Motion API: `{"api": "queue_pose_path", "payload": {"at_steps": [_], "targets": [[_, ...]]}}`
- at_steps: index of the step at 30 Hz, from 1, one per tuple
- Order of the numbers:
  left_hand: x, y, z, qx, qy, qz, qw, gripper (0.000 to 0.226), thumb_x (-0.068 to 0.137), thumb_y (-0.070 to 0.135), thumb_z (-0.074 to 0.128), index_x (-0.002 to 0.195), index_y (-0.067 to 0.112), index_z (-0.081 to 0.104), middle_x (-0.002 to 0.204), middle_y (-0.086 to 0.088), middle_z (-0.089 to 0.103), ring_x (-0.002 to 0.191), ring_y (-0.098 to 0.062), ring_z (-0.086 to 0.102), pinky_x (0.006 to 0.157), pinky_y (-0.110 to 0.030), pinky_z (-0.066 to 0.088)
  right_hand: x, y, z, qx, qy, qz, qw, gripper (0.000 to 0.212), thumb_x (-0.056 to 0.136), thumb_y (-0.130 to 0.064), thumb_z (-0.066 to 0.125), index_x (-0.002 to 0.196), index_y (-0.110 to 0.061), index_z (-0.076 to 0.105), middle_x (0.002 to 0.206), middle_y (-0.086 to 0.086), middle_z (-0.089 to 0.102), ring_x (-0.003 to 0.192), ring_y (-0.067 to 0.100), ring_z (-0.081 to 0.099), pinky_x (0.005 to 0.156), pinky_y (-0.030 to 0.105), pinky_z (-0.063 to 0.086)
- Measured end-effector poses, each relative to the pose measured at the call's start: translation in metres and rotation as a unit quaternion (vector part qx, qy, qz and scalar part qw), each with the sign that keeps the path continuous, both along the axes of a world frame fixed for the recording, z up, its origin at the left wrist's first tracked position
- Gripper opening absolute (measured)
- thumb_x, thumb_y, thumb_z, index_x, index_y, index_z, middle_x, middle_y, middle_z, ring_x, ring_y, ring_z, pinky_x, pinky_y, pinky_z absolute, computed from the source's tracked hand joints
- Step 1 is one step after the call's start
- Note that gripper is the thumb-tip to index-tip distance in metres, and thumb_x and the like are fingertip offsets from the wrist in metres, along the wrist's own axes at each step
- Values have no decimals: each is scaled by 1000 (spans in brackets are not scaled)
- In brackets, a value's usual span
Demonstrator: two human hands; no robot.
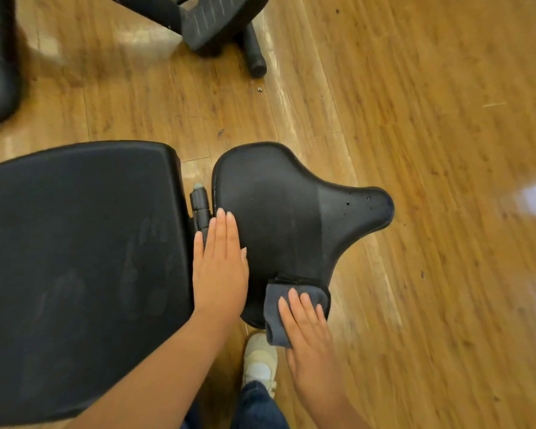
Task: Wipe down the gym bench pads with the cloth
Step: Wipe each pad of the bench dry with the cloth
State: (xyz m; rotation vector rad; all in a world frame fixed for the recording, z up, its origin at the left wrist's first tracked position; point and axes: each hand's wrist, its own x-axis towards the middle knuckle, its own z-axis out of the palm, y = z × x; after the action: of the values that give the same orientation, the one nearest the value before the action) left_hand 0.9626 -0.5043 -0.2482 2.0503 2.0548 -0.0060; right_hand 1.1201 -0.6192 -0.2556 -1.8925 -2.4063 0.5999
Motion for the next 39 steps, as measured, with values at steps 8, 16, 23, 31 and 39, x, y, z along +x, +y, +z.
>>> {"api": "queue_pose_path", "payload": {"at_steps": [8,16,23,31,39], "targets": [[0,1,-4,7,4,1,1000,58,94,26,31,146,1,22,152,-18,27,139,-29,30,112,-47,24,16,95,24,59,-7,-70,996,61,82,-13,31,142,-13,33,148,8,36,139,19,19,115,36,5],[3,1,-2,15,2,13,1000,58,93,23,35,145,0,24,150,-19,30,137,-31,32,111,-48,26,13,159,27,80,-60,-50,994,55,87,-17,25,140,-10,38,147,8,37,139,23,28,115,36,6],[4,1,-2,17,0,13,1000,59,92,22,39,144,-1,25,149,-20,31,137,-31,33,111,-46,28,-4,210,33,53,-53,-67,995,52,97,-17,35,147,-15,22,155,4,21,143,18,14,116,33,5],[5,1,-2,17,-3,8,1000,59,92,21,39,144,-2,24,149,-21,31,137,-32,33,112,-42,23,-6,298,29,-111,125,-110,980,41,98,-14,34,138,-8,40,137,14,48,124,29,45,95,28,34],[3,1,-3,13,9,-1,1000,58,93,22,35,145,-1,22,151,-20,27,138,-31,30,113,-44,24,17,203,35,54,-72,80,993,53,95,-20,39,145,-11,27,153,8,25,141,25,19,114,38,15]]}}
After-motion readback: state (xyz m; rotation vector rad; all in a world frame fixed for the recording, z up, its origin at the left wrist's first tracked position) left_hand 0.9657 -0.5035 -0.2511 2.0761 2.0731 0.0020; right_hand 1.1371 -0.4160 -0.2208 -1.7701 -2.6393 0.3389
